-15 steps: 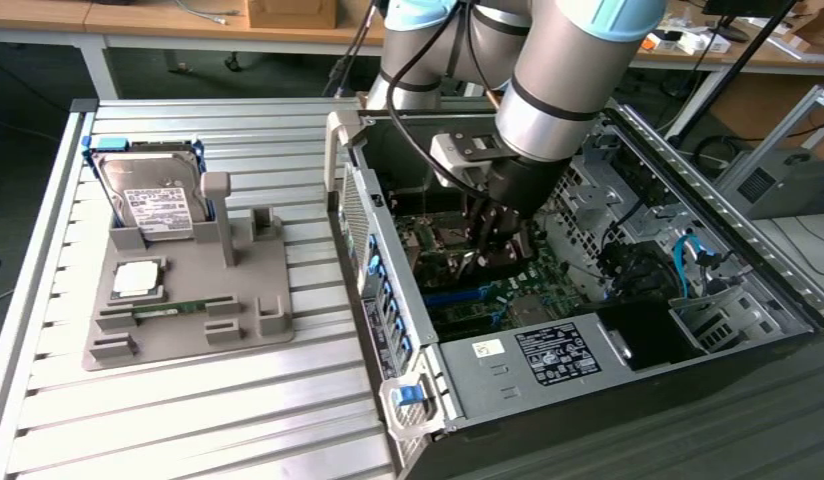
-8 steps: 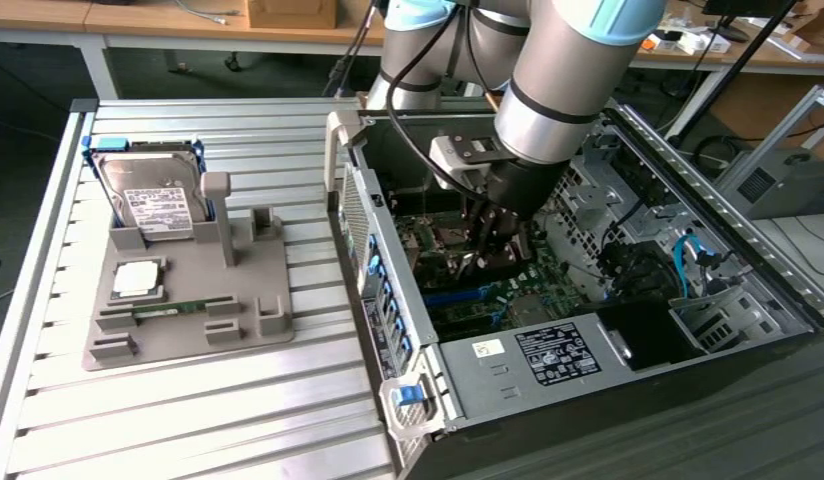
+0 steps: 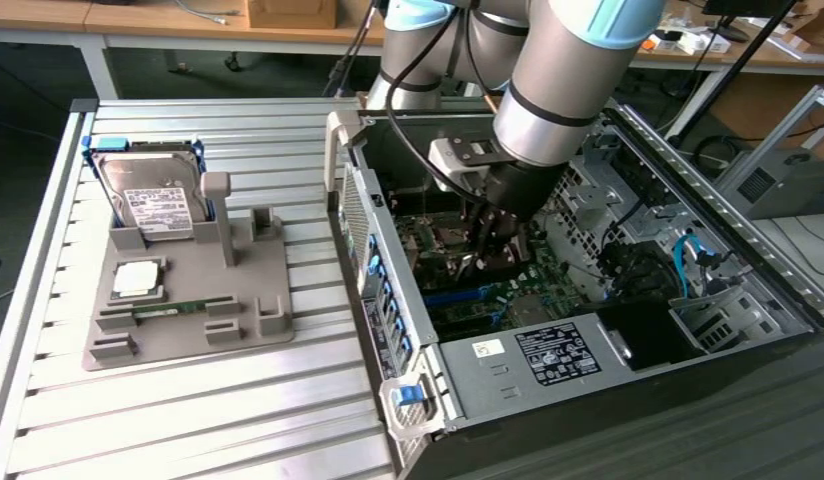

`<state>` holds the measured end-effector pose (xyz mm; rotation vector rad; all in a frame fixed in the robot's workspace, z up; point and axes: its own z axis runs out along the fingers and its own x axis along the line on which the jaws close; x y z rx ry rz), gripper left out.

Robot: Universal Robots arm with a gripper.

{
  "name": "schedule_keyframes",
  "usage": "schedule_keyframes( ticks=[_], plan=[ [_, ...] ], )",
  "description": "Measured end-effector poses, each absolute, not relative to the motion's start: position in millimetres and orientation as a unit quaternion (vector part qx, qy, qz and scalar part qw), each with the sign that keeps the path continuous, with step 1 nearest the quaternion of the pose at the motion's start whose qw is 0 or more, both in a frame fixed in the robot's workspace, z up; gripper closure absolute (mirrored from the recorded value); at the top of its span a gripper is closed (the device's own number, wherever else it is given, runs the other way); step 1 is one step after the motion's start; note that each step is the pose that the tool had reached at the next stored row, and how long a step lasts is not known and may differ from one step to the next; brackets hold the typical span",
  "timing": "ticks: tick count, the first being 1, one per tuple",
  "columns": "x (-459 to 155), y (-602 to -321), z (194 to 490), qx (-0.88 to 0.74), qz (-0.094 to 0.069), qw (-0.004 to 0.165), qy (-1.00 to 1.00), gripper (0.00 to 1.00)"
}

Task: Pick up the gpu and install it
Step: 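Insert the gpu into the slot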

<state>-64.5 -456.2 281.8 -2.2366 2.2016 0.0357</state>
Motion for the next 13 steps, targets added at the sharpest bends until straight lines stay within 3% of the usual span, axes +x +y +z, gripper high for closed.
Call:
schedule_keyframes(
  ticks=[13],
  plan=[
    [-67.1, -456.2, 277.5, -0.713, 0.011, 0.002, 0.701, 0.73]
  ],
)
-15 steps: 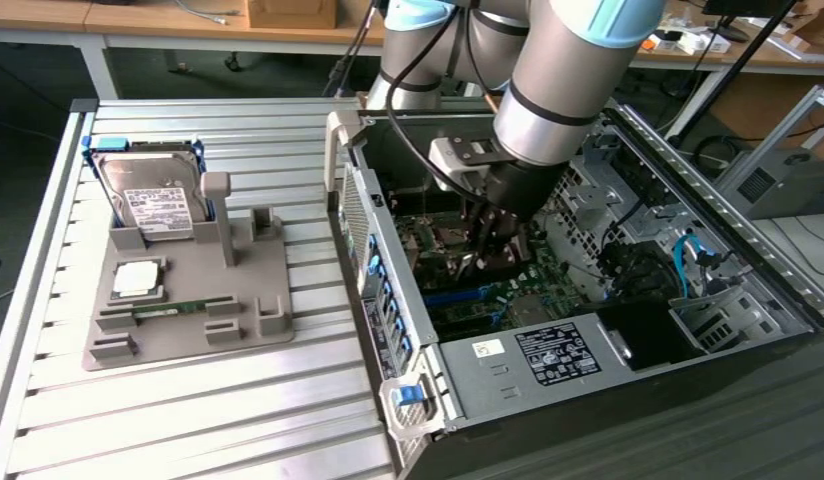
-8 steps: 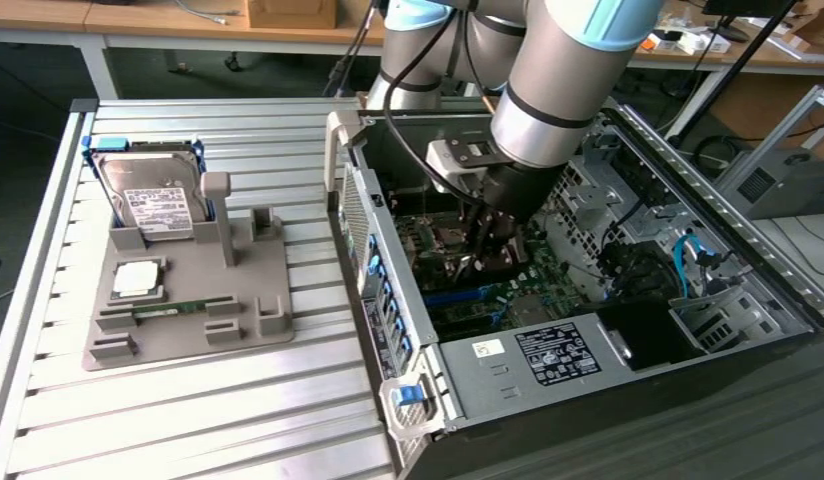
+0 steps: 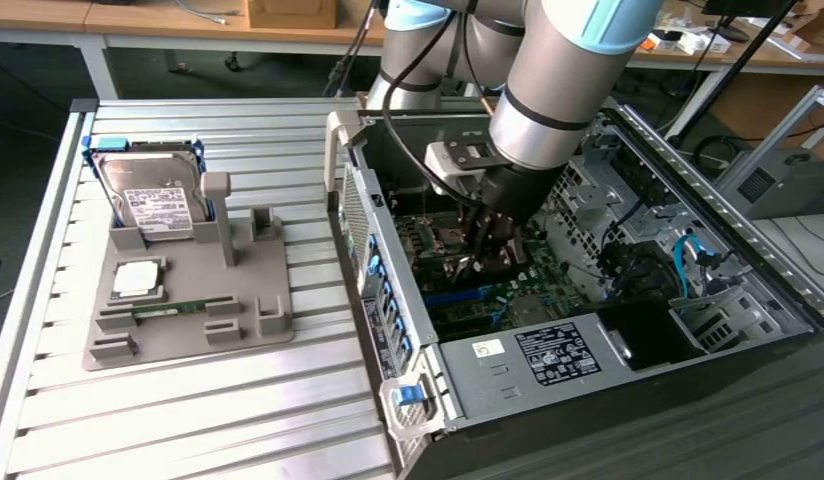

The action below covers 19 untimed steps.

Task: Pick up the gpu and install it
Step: 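Insert the gpu into the slot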

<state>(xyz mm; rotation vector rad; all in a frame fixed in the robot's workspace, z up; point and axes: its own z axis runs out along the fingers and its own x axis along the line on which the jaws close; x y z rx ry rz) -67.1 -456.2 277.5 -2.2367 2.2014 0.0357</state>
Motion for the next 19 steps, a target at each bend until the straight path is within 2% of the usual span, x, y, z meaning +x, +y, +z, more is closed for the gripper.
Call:
schedule_keyframes(
  ticks=[19],
  plan=[
    [-75.1, -457.0, 273.3, -0.713, 0.011, 0.002, 0.701, 0.73]
  ],
)
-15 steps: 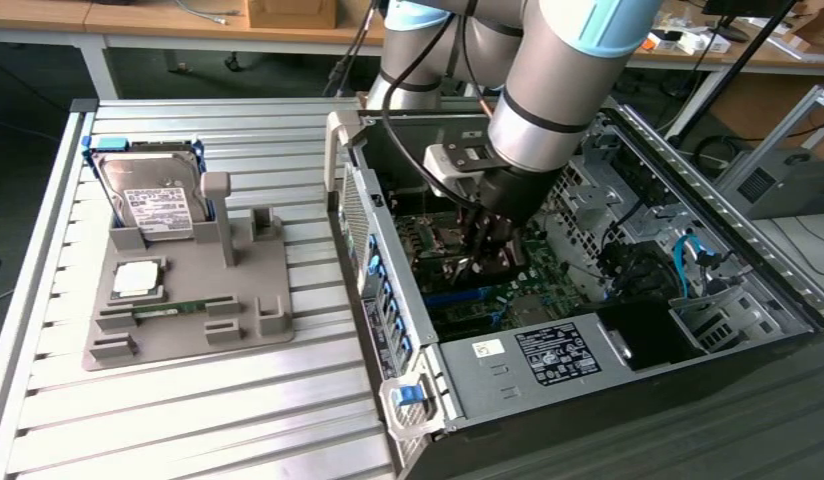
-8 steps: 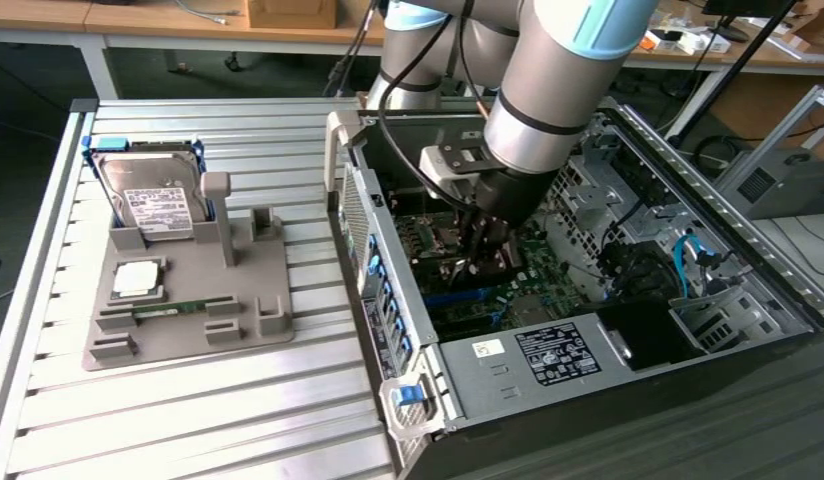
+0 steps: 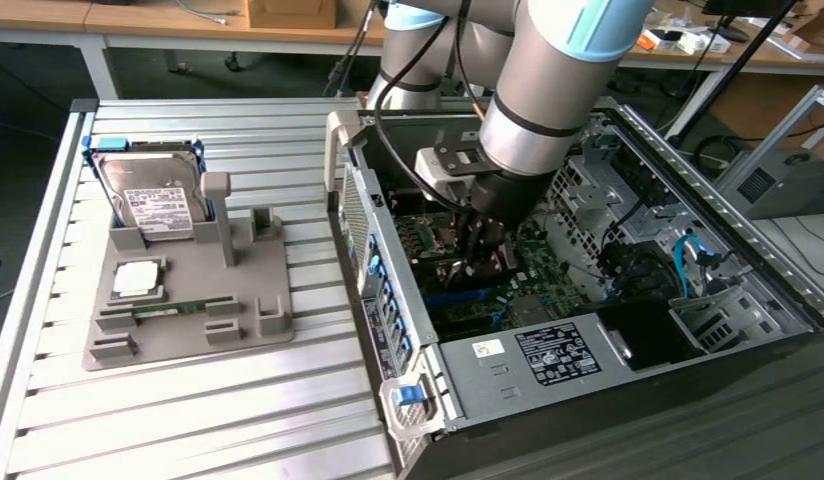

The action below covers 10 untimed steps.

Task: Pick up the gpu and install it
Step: 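Insert the gpu into the slot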

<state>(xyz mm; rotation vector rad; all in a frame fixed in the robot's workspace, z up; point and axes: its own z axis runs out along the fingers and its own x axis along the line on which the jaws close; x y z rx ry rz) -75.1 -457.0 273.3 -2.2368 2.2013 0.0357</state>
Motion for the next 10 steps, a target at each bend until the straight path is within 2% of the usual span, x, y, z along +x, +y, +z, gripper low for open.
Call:
schedule_keyframes(
  ticks=[10],
  plan=[
    [-75.3, -457.0, 270.7, -0.713, 0.011, 0.002, 0.701, 0.73]
  ],
)
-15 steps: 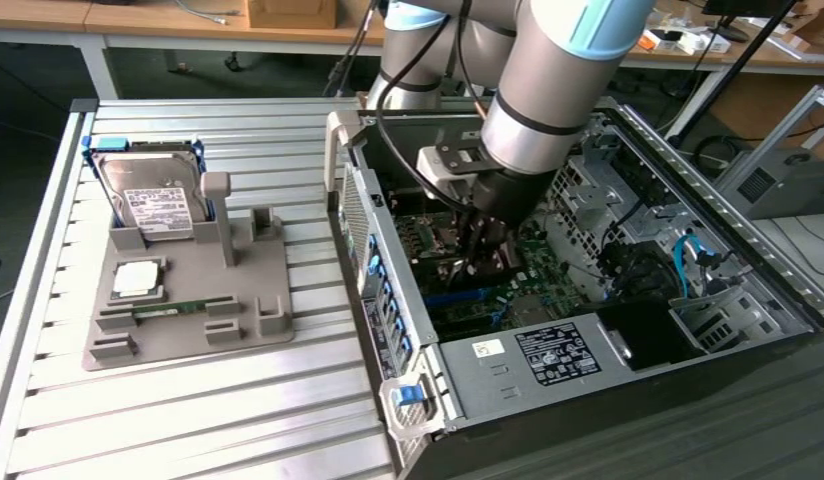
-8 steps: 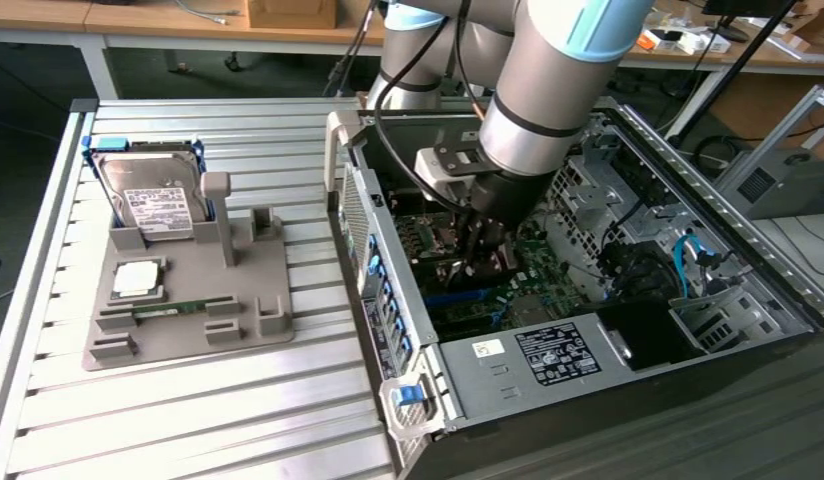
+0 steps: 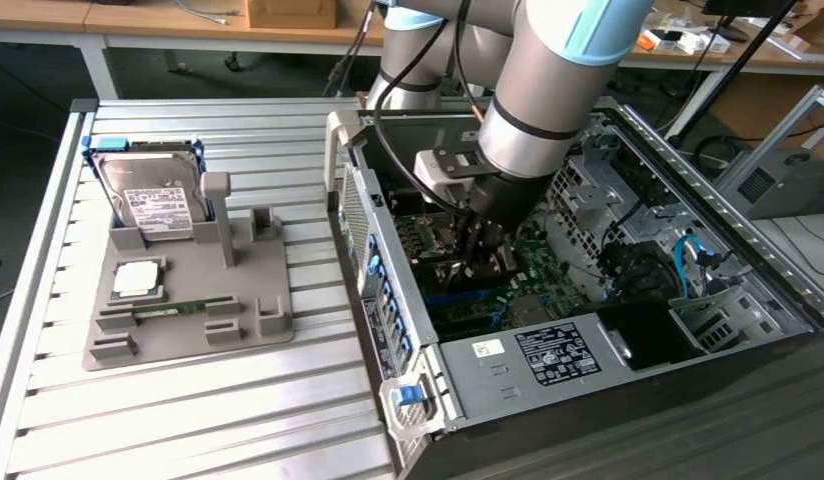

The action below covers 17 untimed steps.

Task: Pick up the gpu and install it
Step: 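Insert the gpu into the slot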

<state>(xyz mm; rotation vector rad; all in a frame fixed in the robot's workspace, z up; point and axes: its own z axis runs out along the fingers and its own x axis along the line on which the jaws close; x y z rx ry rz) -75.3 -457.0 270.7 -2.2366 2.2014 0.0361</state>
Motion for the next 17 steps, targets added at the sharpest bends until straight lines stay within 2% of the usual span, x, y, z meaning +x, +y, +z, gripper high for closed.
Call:
schedule_keyframes(
  ticks=[17],
  plan=[
    [-76.9, -461.8, 268.0, -0.711, 0.019, 0.01, 0.703, 0.73]
  ],
)
